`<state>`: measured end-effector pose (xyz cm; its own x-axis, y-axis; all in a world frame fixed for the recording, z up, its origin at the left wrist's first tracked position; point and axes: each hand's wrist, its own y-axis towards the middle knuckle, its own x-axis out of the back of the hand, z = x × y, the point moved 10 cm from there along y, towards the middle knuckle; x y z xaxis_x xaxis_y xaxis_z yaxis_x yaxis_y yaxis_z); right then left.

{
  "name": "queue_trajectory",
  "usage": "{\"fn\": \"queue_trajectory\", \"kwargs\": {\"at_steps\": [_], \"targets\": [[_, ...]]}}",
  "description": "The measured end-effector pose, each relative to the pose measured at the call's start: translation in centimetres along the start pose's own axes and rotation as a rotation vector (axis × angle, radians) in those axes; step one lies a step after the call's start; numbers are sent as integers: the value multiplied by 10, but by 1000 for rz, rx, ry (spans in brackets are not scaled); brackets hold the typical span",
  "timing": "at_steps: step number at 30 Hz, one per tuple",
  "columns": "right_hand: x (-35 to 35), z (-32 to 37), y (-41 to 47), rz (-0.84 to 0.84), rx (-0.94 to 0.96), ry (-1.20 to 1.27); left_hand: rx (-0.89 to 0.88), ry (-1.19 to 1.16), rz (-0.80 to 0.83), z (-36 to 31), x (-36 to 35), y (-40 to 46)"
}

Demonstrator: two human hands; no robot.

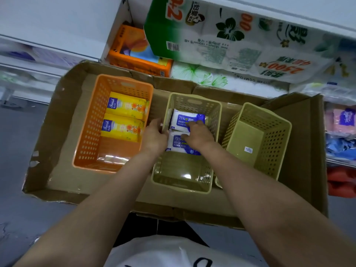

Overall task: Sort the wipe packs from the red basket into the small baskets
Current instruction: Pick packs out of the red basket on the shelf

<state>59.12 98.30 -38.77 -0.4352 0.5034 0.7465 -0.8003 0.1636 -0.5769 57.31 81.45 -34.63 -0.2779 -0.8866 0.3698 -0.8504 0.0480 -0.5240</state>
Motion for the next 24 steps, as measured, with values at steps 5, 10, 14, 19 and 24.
{"fn": "queue_trajectory", "kwargs": {"at_steps": [5, 10, 14, 19, 24], "targets": [[67, 22, -28, -76, 100, -24, -181, 237, -38, -46, 42, -17], [146, 64, -89, -323, 220, -42, -402, 403, -151, -93, 127, -52], [181, 113, -150, -530, 304, -63, -569, 460, -227, -113, 198, -88], [163, 195, -211, -667, 399, -89, -732, 572, -304, -98, 286, -122], [103, 294, -232, -685, 427, -71, -699, 617, -308, -35, 396, -117]]}}
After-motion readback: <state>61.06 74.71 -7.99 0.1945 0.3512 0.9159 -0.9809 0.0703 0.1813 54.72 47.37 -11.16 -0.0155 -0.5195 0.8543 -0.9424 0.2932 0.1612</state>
